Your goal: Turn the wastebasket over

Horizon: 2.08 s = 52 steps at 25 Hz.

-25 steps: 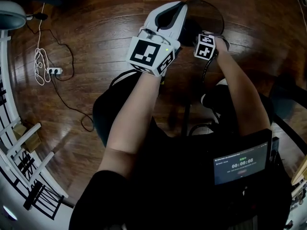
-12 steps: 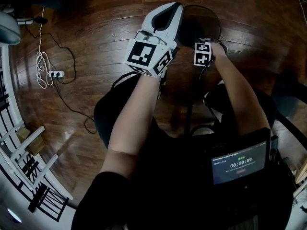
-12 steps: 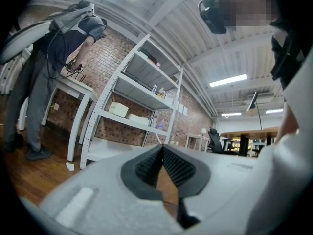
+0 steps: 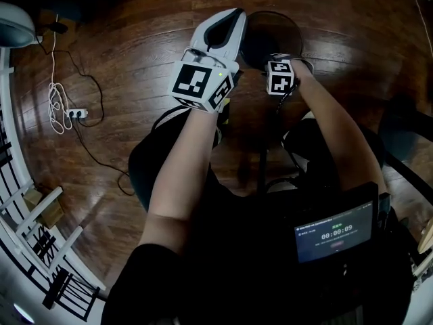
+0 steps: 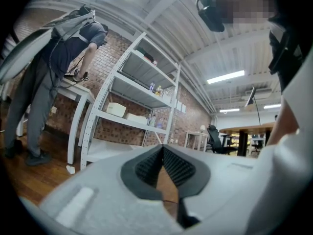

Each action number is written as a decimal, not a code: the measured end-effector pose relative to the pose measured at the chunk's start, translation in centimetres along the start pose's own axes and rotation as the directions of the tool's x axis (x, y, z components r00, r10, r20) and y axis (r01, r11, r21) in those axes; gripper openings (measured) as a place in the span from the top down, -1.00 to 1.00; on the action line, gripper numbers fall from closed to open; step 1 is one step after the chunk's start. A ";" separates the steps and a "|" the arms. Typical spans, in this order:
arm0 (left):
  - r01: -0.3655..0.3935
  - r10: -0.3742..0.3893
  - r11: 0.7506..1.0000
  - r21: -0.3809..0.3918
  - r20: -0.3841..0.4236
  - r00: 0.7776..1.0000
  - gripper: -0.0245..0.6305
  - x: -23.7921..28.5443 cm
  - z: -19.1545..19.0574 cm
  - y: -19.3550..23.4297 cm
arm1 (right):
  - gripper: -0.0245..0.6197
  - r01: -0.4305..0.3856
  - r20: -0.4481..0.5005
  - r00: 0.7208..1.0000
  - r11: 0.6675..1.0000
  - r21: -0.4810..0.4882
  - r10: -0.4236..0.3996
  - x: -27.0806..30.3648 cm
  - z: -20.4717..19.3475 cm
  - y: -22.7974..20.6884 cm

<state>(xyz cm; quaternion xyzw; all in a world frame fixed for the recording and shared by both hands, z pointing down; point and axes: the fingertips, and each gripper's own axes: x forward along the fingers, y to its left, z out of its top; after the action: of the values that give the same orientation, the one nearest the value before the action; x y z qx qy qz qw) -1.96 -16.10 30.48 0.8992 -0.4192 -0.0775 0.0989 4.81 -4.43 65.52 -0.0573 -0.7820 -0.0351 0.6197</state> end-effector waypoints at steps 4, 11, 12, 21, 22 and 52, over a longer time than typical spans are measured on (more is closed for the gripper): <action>0.033 -0.033 0.999 0.029 -0.006 0.999 0.93 0.5 0.2 -1.2 | 0.42 -0.072 -0.002 0.997 0.997 -0.005 0.072 -2.5 -0.1 0.7; 0.089 -0.087 0.994 0.057 -0.040 0.995 0.93 1.2 0.2 -3.5 | 0.79 0.098 0.365 0.905 0.942 0.321 -0.219 -13.3 1.4 -4.1; 0.099 -0.097 0.993 0.061 -0.042 0.994 0.93 1.2 0.4 -3.7 | 0.90 0.131 0.458 0.826 0.902 0.411 -0.329 -16.6 2.0 -5.5; 0.165 -0.159 0.982 0.088 -0.081 0.984 0.93 0.2 3.1 -7.0 | 0.90 0.052 0.666 0.231 0.693 0.719 -0.709 -37.4 2.7 -7.7; 0.165 -0.159 0.983 0.081 -0.077 0.984 0.93 0.1 3.2 -7.3 | 0.90 0.047 0.669 0.214 0.692 0.721 -0.712 -37.9 2.6 -7.4; 0.130 -0.123 0.986 0.105 -0.071 0.990 0.93 -5.1 0.1 -13.3 | 0.90 0.152 0.712 0.175 0.733 0.663 -0.680 -37.7 3.3 2.4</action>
<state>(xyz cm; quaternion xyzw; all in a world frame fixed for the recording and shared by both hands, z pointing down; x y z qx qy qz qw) 4.57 -3.81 27.41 0.9300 -0.3615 -0.0315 0.0578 10.44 -3.42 28.00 0.3025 -0.9531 0.0104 0.0060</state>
